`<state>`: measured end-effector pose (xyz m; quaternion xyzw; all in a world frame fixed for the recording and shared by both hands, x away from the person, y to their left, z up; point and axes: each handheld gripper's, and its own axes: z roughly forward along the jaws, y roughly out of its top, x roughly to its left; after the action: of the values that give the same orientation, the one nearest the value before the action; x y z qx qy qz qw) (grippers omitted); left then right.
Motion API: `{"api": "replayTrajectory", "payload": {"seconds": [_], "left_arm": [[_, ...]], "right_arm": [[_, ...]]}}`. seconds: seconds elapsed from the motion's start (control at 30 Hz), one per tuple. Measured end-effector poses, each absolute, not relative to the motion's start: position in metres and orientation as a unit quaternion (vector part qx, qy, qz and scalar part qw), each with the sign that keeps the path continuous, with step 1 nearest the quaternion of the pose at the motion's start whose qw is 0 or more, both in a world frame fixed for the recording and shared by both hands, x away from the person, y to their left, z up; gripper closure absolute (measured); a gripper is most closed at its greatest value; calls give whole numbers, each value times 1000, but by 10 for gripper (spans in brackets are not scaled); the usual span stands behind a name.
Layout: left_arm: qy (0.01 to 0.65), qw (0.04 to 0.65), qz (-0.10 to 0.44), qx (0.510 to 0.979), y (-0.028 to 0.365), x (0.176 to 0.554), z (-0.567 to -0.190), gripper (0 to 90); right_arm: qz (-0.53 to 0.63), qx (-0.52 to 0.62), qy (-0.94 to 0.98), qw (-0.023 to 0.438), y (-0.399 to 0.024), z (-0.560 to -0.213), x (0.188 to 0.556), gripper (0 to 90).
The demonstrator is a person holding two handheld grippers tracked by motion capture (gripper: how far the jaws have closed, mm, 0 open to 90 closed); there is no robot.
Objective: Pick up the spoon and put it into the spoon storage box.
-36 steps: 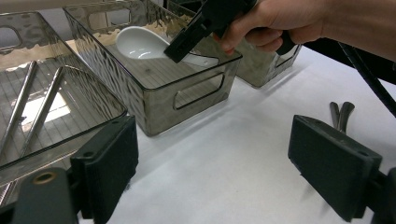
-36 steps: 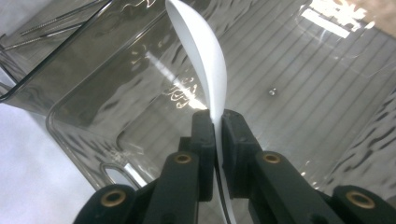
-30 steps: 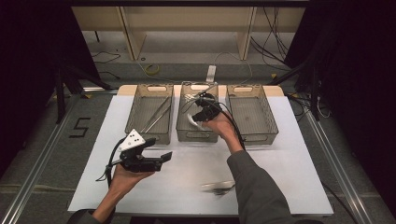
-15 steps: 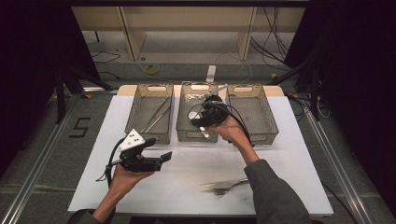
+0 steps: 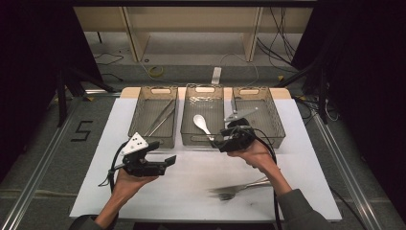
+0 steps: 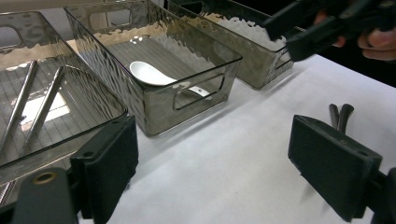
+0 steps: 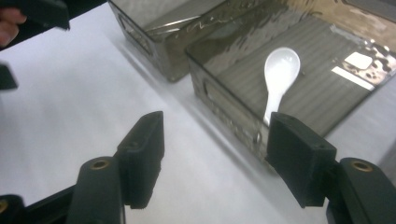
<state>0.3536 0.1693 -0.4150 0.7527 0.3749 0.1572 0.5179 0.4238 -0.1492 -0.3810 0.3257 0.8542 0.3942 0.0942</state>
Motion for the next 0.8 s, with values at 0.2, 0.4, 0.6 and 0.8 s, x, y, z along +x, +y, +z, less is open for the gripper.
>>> {"api": "replayTrajectory", "payload": {"seconds": [0.2, 0.4, 0.6, 0.8], "left_arm": [[375, 518, 158, 752, 170, 354, -415, 155], [373, 519, 159, 752, 169, 353, -414, 155], [373, 521, 159, 751, 170, 353, -414, 155], [374, 521, 158, 751, 169, 354, -414, 155]], "right_arm": [[398, 341, 846, 99, -178, -394, 407, 367], [395, 366, 836, 103, -202, -409, 397, 357], [396, 390, 824, 107, -225, -417, 392, 328], [395, 410, 814, 111, -240, -425, 387, 313]]}}
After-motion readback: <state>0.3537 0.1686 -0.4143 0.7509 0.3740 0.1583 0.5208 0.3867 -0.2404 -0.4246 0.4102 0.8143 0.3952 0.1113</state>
